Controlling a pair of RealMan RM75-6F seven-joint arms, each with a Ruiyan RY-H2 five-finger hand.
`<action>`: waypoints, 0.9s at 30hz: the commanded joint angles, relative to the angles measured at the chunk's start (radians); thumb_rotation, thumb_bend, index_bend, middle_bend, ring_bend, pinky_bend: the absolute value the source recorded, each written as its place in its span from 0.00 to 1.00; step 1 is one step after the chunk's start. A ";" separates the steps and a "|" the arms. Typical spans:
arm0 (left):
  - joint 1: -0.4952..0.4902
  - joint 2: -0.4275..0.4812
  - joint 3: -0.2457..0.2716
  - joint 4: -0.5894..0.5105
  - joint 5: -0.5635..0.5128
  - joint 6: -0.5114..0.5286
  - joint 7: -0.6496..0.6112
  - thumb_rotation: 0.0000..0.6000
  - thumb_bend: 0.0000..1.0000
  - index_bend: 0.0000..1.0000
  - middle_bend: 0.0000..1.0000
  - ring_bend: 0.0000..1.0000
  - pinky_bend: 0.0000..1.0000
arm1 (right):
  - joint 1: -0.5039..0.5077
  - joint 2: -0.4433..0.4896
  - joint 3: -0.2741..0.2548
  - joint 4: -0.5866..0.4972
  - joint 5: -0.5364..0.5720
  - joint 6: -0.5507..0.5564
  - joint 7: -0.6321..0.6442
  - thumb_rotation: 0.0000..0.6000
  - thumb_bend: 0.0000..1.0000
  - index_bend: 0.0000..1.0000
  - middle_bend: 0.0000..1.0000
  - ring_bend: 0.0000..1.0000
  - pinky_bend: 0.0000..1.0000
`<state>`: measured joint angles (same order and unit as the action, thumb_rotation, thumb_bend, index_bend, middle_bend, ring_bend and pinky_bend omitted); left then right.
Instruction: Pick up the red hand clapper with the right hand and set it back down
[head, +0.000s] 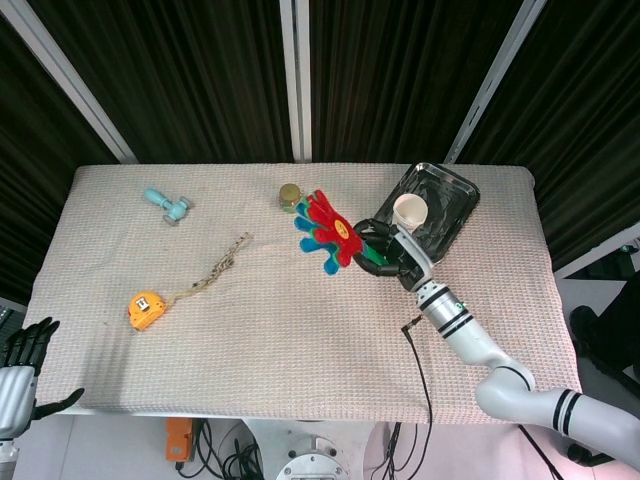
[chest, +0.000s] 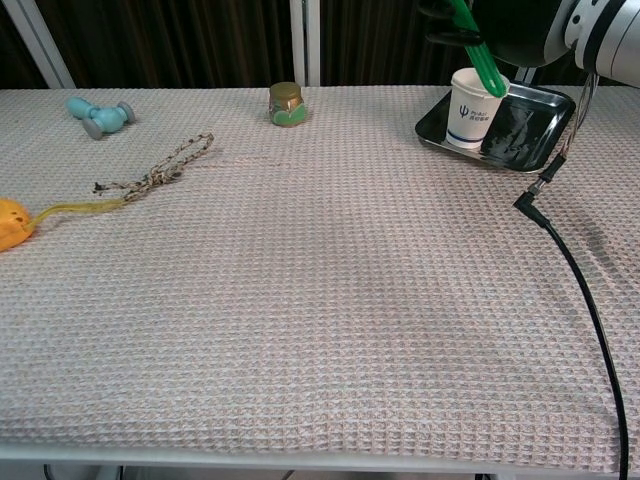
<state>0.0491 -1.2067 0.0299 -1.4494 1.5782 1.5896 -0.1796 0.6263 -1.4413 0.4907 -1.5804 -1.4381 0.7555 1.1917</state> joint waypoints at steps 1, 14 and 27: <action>0.000 -0.001 0.000 0.001 0.001 0.000 0.000 1.00 0.03 0.05 0.03 0.00 0.02 | 0.060 -0.047 -0.133 0.169 -0.125 0.068 -1.055 1.00 0.33 0.85 0.75 0.77 0.97; -0.004 -0.002 -0.001 -0.003 -0.001 -0.005 0.008 1.00 0.03 0.05 0.03 0.00 0.02 | 0.042 -0.063 -0.086 -0.003 0.131 0.140 -1.309 1.00 0.33 0.85 0.76 0.77 0.97; -0.003 -0.008 -0.002 0.006 0.002 0.003 -0.003 1.00 0.03 0.05 0.03 0.00 0.02 | -0.037 -0.039 0.039 -0.116 0.251 0.143 -0.309 1.00 0.33 0.85 0.76 0.78 0.97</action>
<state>0.0463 -1.2152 0.0278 -1.4433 1.5803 1.5918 -0.1829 0.6400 -1.4972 0.4392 -1.5886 -1.3382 0.9034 0.0336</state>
